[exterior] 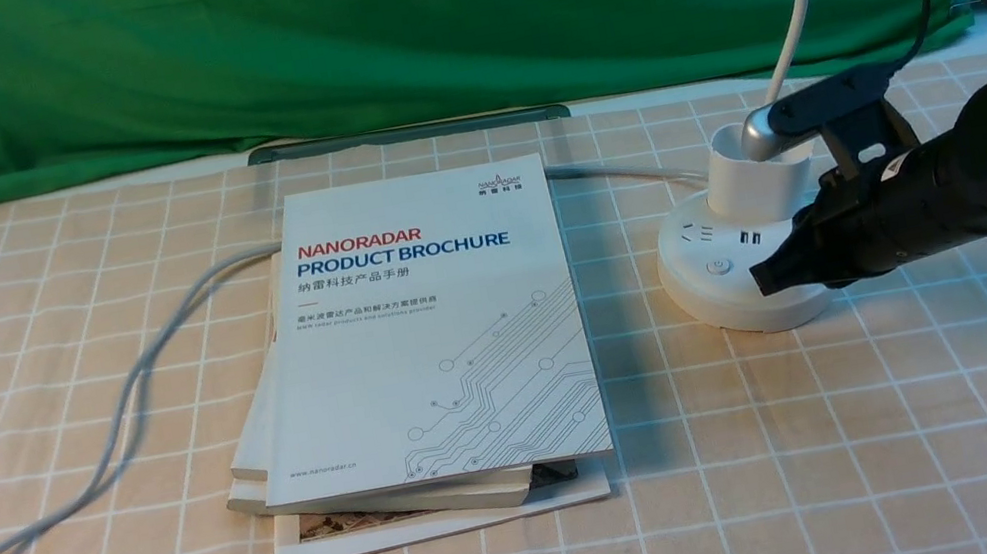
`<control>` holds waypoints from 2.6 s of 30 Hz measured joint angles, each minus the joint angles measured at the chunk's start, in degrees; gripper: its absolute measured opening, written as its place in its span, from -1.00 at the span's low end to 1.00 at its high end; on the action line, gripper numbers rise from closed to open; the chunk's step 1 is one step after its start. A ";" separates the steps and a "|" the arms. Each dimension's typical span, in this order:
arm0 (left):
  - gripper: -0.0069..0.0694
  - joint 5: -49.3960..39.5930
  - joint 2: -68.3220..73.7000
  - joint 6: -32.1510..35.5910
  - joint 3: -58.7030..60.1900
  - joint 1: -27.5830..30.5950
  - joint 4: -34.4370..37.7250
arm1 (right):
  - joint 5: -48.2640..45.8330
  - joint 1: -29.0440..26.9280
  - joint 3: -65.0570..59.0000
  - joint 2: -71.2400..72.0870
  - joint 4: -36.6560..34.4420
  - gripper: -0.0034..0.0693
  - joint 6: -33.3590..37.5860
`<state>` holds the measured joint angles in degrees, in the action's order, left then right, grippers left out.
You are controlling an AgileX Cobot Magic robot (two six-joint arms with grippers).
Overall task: Turn on the table lamp on the light coffee tablecloth with your hand.
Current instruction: 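Press the button on the base of the white desk lamp with the right gripper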
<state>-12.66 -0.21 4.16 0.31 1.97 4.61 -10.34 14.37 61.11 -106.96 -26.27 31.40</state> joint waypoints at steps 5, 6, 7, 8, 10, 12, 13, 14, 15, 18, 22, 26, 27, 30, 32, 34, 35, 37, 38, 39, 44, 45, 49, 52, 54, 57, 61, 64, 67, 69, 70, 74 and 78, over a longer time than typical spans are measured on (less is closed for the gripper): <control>-0.76 0.00 0.00 -0.17 0.00 0.00 0.00 | 0.41 0.00 0.07 -0.25 0.00 -0.83 0.00; -0.76 0.00 0.00 -0.17 0.00 0.00 0.00 | 0.47 0.00 0.07 -0.25 0.00 -0.83 0.00; -0.76 0.00 0.00 -0.17 0.00 0.00 0.00 | 0.48 0.00 0.07 -0.25 0.00 -0.83 0.00; -0.76 0.00 0.00 -0.17 0.00 0.00 0.00 | 0.64 0.00 0.07 -0.25 0.00 -0.83 -0.05; -0.76 0.00 0.00 -0.17 0.00 0.00 0.00 | 1.20 0.00 0.07 -0.25 0.00 -0.83 -0.05; -0.76 0.00 0.00 -0.17 0.00 0.00 0.00 | 1.49 0.00 0.07 -0.25 0.00 -0.83 -0.05; -0.76 0.00 0.00 -0.17 0.00 0.00 0.00 | 1.62 0.00 0.07 -0.25 0.00 -0.83 -0.05; -0.76 0.00 0.00 -0.17 0.00 0.00 0.00 | 1.67 0.00 0.07 -0.25 0.00 -0.83 -0.05; -0.76 0.00 0.00 -0.17 0.00 0.00 0.00 | 1.67 0.00 0.07 -0.25 0.00 -0.83 -0.05; -0.76 0.00 0.00 -0.17 0.00 0.00 0.00 | 1.73 0.00 0.07 -0.25 0.00 -0.83 -0.05; -0.76 0.00 0.00 -0.17 0.00 0.00 0.00 | 1.84 0.00 0.07 0.24 0.00 -0.83 -0.05; -0.76 0.00 0.00 -0.17 0.00 0.00 0.00 | 2.02 0.00 0.07 0.35 -0.06 -0.83 -0.05; -0.76 0.00 0.00 -0.17 0.00 0.00 0.00 | 2.02 0.00 0.07 0.35 -0.06 -0.83 -0.05; -0.76 0.00 0.00 -0.17 0.00 0.00 0.00 | 2.15 0.20 0.07 0.35 -0.06 -0.83 -0.05; -0.76 0.00 0.00 -0.17 0.00 0.00 0.00 | 2.42 0.62 0.07 0.35 -0.06 -0.83 -0.05; -0.76 0.00 0.00 -0.17 0.00 0.00 0.00 | 3.08 1.34 0.07 0.35 -0.09 -0.83 0.00; -0.76 0.00 0.00 -0.17 0.00 0.00 0.00 | 3.35 1.59 0.07 0.35 -0.09 -0.83 0.00; -0.76 0.00 0.00 -0.17 0.00 0.00 0.00 | 3.35 1.78 0.07 0.30 -0.09 -0.83 0.00; -0.76 0.00 0.00 -0.17 0.00 0.00 0.00 | 3.35 1.78 0.07 0.30 -0.09 -0.83 0.00; -0.76 0.00 0.00 -0.17 0.00 0.00 0.00 | 3.35 1.78 0.07 0.30 -0.09 -0.83 0.05; -0.76 0.00 0.00 -0.17 0.00 0.00 0.00 | 3.35 1.78 0.07 0.26 -0.09 -0.83 0.05; -0.76 0.00 0.00 -0.17 0.00 0.00 0.00 | 3.35 1.78 0.07 0.26 -0.09 -0.83 0.05; -0.76 0.00 0.00 -0.17 0.00 0.00 0.00 | 3.35 1.78 0.07 -0.28 -0.09 -0.83 0.05; -0.76 0.00 0.00 -0.17 0.00 0.00 0.00 | 3.88 1.78 0.07 -1.14 -0.09 -0.83 0.05; -0.76 0.00 0.00 -0.17 0.00 0.00 0.00 | 4.26 1.78 0.07 -1.26 -0.22 -0.83 0.00; -0.76 0.00 0.00 -0.17 0.00 0.00 0.00 | 4.54 1.78 0.08 -1.40 -0.23 -0.83 -0.19; -0.76 0.00 0.00 -0.17 0.00 0.00 0.00 | 4.66 1.78 0.08 -1.40 -0.29 -0.83 -1.11; -0.76 0.00 0.00 -0.17 0.00 0.00 0.00 | 4.66 1.78 0.08 -1.40 -0.29 -0.83 -1.92; -0.76 0.00 0.00 -0.17 0.00 0.00 0.00 | 4.60 1.78 0.08 -1.44 -0.29 -0.83 -2.70; -0.76 0.00 0.00 -0.17 0.00 0.00 0.00 | 4.60 1.78 0.08 -1.44 -0.29 -0.83 -2.97; -0.76 0.00 0.00 -0.17 0.00 0.00 0.00 | 4.60 1.78 0.08 -1.44 -0.29 -0.83 -2.97; -0.76 0.00 0.00 -0.17 0.00 0.00 0.00 | 3.94 1.78 0.08 -0.06 -0.25 -0.83 -2.51; -0.76 0.00 0.00 -0.17 0.00 0.00 0.00 | 3.53 1.78 0.08 3.01 -0.02 -0.83 -2.04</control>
<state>-12.66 -0.21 3.99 0.31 1.97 4.61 -6.81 16.14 61.19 -103.95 -26.30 29.35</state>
